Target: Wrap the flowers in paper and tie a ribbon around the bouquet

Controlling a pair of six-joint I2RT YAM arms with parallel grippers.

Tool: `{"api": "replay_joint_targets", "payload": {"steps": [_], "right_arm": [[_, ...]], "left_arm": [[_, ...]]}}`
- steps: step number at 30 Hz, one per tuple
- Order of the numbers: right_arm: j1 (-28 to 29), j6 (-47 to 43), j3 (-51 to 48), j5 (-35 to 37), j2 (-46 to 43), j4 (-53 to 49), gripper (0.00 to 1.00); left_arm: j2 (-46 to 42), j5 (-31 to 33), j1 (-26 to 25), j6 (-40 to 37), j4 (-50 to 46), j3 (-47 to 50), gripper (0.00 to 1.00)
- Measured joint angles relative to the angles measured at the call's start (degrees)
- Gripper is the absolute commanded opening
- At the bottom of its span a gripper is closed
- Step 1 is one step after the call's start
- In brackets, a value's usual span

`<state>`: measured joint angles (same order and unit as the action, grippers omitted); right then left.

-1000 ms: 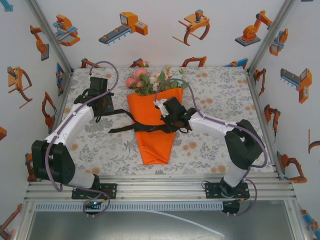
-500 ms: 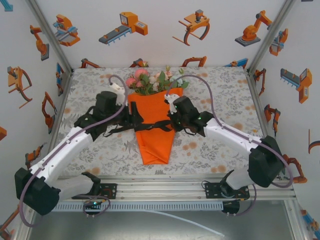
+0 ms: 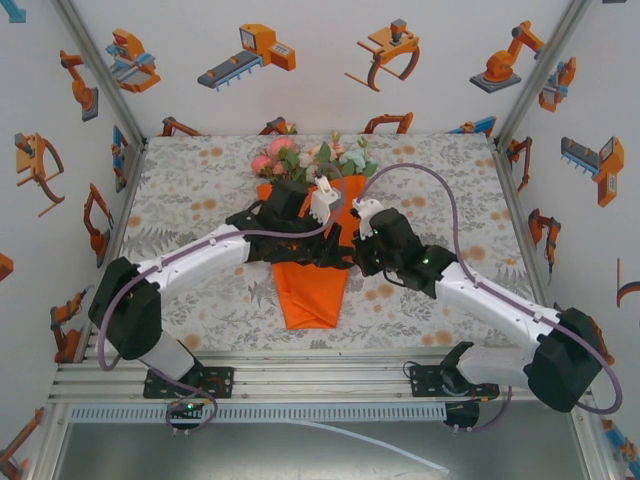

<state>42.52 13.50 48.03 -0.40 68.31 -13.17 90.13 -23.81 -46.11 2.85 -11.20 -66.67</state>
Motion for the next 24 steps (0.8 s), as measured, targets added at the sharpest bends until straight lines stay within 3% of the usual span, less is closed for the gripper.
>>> {"api": "replay_joint_targets", "payload": {"steps": [10,24], "right_arm": [[-0.2,0.3,0.0,0.2,0.5,1.3,0.0],[-0.2,0.4,0.1,0.0,0.9,1.6,0.0]], "left_arm": [[5.4,-5.7,0.4,-6.3,12.9,0.8,0.47],[8.2,-5.6,0.8,-9.2,15.4,5.4,0.44]]}}
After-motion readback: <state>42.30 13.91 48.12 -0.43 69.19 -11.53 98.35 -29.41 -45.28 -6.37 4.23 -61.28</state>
